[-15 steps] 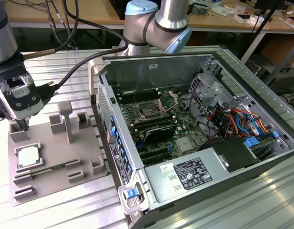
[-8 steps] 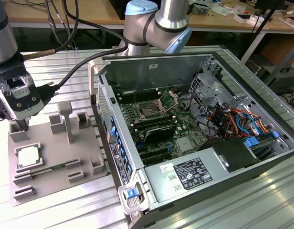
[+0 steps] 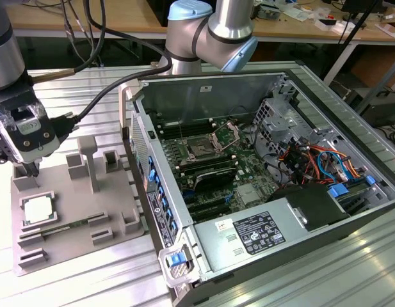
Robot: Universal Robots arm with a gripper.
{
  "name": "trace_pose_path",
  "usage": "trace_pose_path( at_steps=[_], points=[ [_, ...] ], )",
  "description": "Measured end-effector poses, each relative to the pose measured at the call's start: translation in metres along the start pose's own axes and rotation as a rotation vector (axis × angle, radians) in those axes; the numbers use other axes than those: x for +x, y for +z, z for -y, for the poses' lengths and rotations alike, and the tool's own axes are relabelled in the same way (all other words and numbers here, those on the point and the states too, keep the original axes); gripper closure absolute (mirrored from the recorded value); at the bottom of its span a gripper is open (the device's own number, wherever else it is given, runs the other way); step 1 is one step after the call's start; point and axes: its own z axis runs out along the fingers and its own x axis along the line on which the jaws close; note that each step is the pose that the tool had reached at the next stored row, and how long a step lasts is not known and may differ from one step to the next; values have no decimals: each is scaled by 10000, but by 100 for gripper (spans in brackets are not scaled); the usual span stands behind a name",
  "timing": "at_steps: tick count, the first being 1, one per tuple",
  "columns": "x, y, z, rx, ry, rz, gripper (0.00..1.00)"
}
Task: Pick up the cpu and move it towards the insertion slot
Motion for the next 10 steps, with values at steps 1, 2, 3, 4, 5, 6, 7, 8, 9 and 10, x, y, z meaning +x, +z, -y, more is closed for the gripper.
trace_pose_path(
  at_steps=[1,2,3,4,5,6,7,8,9,10],
  points=[
    [0,2,0,0,0,0,89],
    [0,3,0,0,0,0,89],
    [0,5,0,0,0,0,89],
    [0,6,0,-1,0,0,89],
    [0,8,0,0,0,0,89],
    [0,10,0,0,0,0,89],
    [0,11,0,0,0,0,89],
    [0,14,1,0,0,0,89],
    [0,16,1,0,0,0,89],
    [0,17,1,0,0,0,89]
  ],
)
